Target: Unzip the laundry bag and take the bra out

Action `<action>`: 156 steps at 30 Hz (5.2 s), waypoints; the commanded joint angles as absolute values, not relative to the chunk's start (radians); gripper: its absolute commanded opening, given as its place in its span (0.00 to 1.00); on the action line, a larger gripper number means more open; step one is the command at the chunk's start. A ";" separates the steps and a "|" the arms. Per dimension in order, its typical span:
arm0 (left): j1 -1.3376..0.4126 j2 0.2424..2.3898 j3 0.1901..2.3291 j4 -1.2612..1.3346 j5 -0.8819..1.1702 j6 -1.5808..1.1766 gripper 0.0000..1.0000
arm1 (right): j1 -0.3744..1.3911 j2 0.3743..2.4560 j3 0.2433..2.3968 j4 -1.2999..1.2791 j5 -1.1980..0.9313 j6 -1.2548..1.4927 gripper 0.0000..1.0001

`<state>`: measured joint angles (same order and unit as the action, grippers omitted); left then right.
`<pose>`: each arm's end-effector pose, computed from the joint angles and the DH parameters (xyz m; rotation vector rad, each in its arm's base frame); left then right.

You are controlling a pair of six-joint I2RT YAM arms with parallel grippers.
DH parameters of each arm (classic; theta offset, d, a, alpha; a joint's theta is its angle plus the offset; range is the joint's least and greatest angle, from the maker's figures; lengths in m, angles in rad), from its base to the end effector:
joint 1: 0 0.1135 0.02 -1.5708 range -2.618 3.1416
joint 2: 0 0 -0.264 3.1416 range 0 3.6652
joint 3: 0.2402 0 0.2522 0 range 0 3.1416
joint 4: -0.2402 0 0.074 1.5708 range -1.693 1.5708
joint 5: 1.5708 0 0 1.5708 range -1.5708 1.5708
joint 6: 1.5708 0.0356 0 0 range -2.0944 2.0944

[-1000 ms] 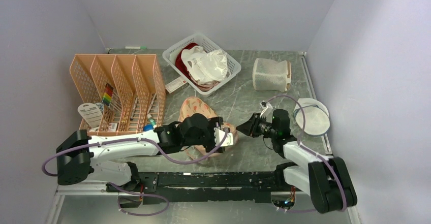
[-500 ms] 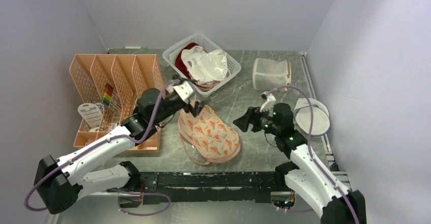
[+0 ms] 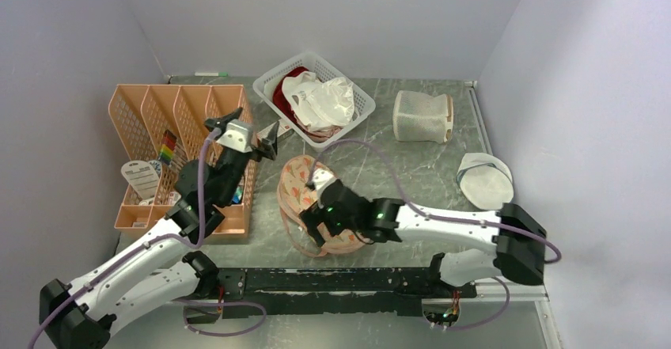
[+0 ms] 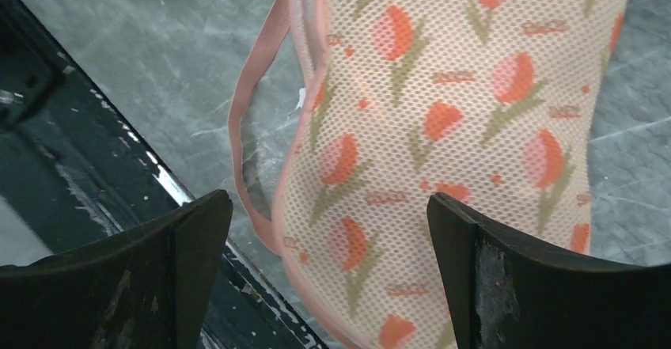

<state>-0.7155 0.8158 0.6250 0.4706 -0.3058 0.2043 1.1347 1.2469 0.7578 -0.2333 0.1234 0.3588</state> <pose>0.1540 -0.1197 0.3480 0.3338 1.2647 -0.2391 0.1148 0.2360 0.2294 -0.8346 2.2170 0.6191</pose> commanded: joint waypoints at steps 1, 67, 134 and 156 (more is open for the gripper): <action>-0.692 0.773 0.598 0.597 -0.459 0.273 1.00 | 1.291 1.391 0.877 -0.366 0.424 0.363 0.96; -0.698 0.813 0.643 0.494 -0.394 0.263 0.98 | 0.293 0.920 0.625 -0.315 -0.289 0.389 0.83; -0.725 0.864 0.674 0.443 -0.370 0.259 0.98 | 0.446 0.845 0.363 -0.019 -0.389 0.869 0.00; -0.726 0.769 0.626 0.545 -0.578 0.338 0.96 | 0.425 1.422 1.225 0.166 -0.578 0.824 0.00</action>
<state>-0.7219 0.7872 0.6376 0.4927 -0.5331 0.3157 0.4309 1.3144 1.0889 0.0727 -0.5312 0.8146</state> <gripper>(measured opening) 0.967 0.014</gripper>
